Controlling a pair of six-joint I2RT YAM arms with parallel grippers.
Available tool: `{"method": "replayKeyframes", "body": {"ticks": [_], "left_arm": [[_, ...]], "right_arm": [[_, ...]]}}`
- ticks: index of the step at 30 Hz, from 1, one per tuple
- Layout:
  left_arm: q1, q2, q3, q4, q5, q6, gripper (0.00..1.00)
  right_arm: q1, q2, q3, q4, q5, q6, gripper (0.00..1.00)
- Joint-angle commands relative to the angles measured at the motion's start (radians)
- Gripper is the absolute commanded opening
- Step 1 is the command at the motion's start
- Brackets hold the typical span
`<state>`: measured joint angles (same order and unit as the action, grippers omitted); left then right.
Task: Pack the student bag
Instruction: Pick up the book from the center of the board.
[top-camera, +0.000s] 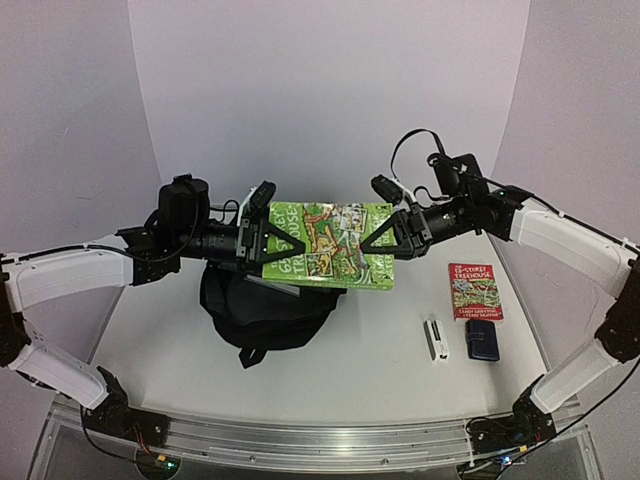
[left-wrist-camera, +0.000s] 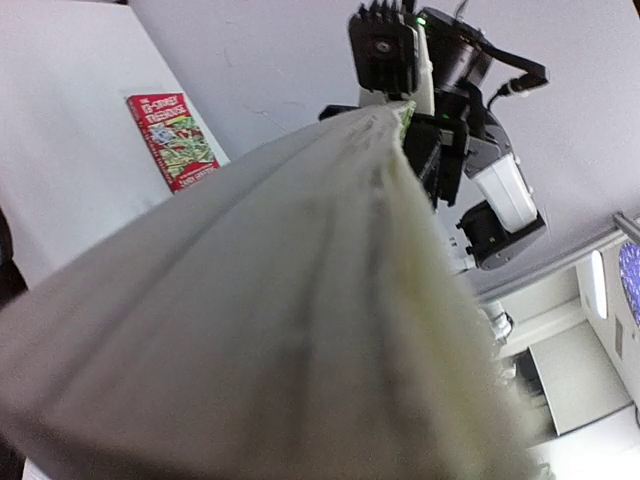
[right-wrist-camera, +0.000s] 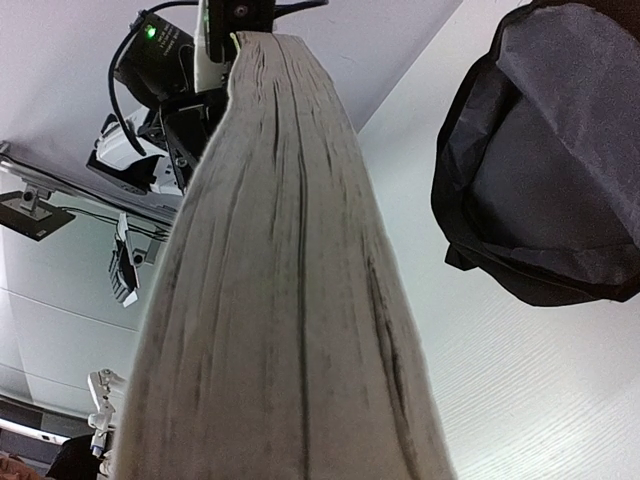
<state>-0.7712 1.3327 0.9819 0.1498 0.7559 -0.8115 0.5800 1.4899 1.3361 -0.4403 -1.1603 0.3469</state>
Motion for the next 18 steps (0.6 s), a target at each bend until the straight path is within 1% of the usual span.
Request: {"method": "replayKeyframes", "body": {"ticks": [1,2,3,4,5,6,8,9,10,11,12,13,15,18], "left_arm": [[0.003,0.031,-0.035,0.234,0.071,-0.118,0.35],[0.003,0.033,-0.04,0.242,0.063,-0.126,0.27],[0.003,0.032,-0.048,0.248,0.054,-0.133,0.19],[0.003,0.026,-0.063,0.258,0.039,-0.142,0.12],[0.004,0.016,-0.078,0.261,0.015,-0.149,0.06],[0.005,-0.002,-0.09,0.25,-0.024,-0.151,0.02],[0.009,-0.048,-0.114,0.198,-0.12,-0.148,0.0],[0.014,-0.076,-0.126,0.175,-0.172,-0.15,0.0],[0.02,-0.104,-0.146,0.162,-0.216,-0.156,0.0],[0.027,-0.14,-0.163,0.145,-0.272,-0.169,0.0],[0.038,-0.173,-0.184,0.131,-0.321,-0.183,0.0],[0.05,-0.204,-0.204,0.118,-0.363,-0.198,0.0],[0.069,-0.261,-0.237,0.084,-0.453,-0.223,0.0],[0.085,-0.348,-0.282,0.039,-0.555,-0.253,0.0]], "right_arm": [[0.011,-0.028,0.025,0.064,-0.089,-0.031,0.0],[0.013,-0.023,0.029,0.06,-0.08,-0.034,0.0],[0.015,-0.018,0.035,0.055,-0.057,-0.04,0.04],[0.014,-0.009,0.043,0.048,-0.025,-0.049,0.12],[0.014,0.001,0.059,0.018,0.015,-0.07,0.21],[0.015,0.017,0.089,-0.024,0.071,-0.111,0.33],[0.015,0.057,0.157,-0.109,0.207,-0.183,0.61],[0.015,0.079,0.2,-0.15,0.297,-0.21,0.72],[0.015,0.113,0.239,-0.187,0.365,-0.23,0.81],[0.013,0.144,0.284,-0.215,0.424,-0.25,0.86],[0.009,0.179,0.321,-0.231,0.475,-0.258,0.88],[0.003,0.213,0.351,-0.238,0.514,-0.255,0.89],[-0.011,0.279,0.404,-0.232,0.539,-0.225,0.9],[-0.036,0.379,0.493,-0.219,0.609,-0.168,0.9]]}}
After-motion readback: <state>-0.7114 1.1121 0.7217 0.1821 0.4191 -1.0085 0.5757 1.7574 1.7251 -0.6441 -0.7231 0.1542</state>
